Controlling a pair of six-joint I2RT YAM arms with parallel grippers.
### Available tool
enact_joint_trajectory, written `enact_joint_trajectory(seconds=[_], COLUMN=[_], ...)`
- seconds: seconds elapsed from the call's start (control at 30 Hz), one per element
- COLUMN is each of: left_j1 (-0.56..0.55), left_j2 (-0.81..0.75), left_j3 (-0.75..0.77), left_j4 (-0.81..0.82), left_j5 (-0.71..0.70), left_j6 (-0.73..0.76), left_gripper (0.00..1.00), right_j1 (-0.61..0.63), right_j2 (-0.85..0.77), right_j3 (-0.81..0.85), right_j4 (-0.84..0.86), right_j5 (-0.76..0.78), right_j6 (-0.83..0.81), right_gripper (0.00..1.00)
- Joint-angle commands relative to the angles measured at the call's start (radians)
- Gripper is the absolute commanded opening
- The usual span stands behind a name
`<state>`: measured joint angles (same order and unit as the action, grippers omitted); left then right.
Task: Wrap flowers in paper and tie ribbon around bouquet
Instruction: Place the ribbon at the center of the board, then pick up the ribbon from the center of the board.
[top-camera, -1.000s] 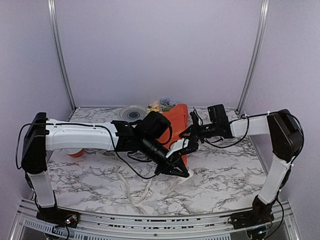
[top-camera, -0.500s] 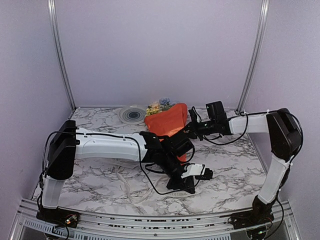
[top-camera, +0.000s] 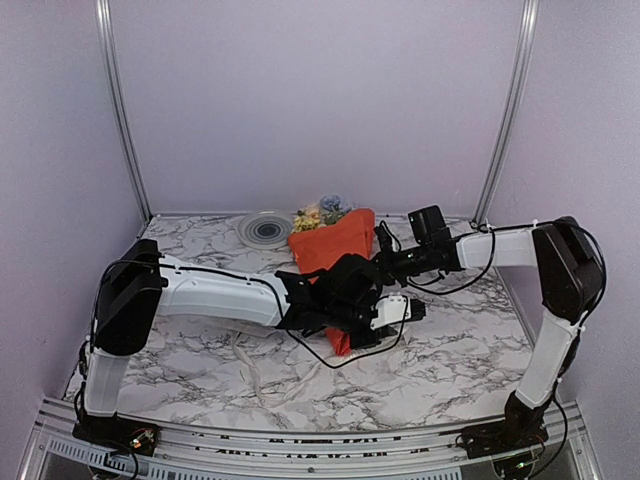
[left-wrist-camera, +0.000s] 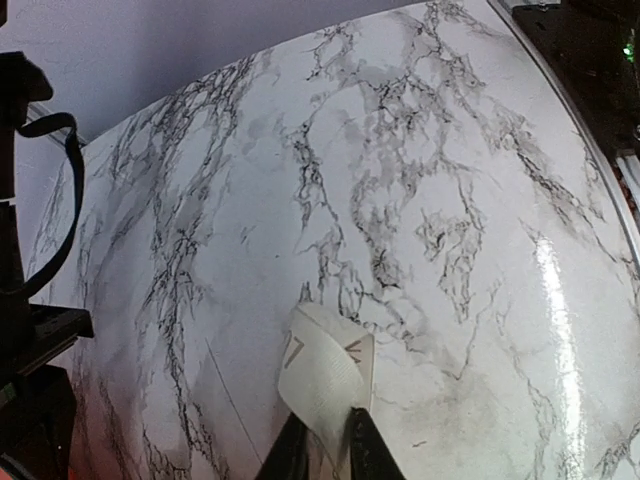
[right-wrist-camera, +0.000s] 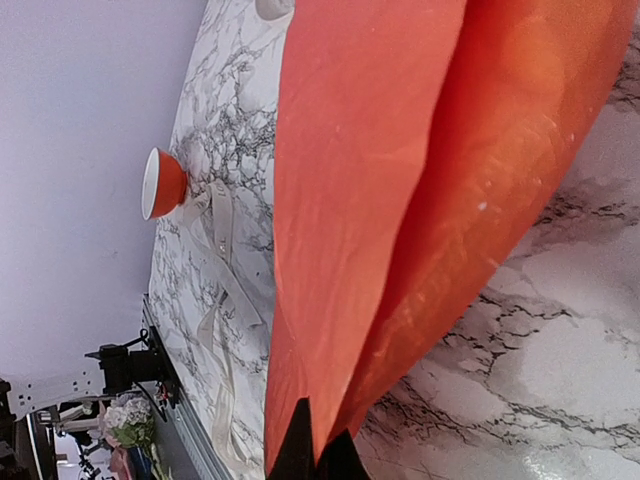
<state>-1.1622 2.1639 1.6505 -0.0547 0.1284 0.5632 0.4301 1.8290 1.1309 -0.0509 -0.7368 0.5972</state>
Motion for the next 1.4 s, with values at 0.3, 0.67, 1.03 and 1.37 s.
enact_joint_trajectory(seconds=[0.3, 0.67, 1.03, 1.37], left_j1=[0.018, 0.291, 0.475, 0.62], left_j2=[-0.187, -0.542, -0.513, -0.677], left_j3=[-0.169, -0.451, -0.627, -0.833], left_j4=[0.201, -0.052, -0.203, -0.036], left_j5=[0.162, -0.274, -0.348, -0.462], left_j6=[-0.167, -0.752, -0.824, -1.074], left_gripper=[0.71, 0.63, 0.47, 0.53], right_j1=[0.017, 0.033, 0.034, 0.033], right_j2=[-0.031, -0.074, -0.069, -0.057], right_j3=[0.013, -0.081, -0.112, -0.124], right_j4=[-0.053, 0.002, 0.036, 0.047], right_j5=[0.003, -0.011, -0.025, -0.033], right_j6=[-0.066, -0.039, -0.031, -0.035], right_gripper=[0.0, 0.0, 0.0, 0.0])
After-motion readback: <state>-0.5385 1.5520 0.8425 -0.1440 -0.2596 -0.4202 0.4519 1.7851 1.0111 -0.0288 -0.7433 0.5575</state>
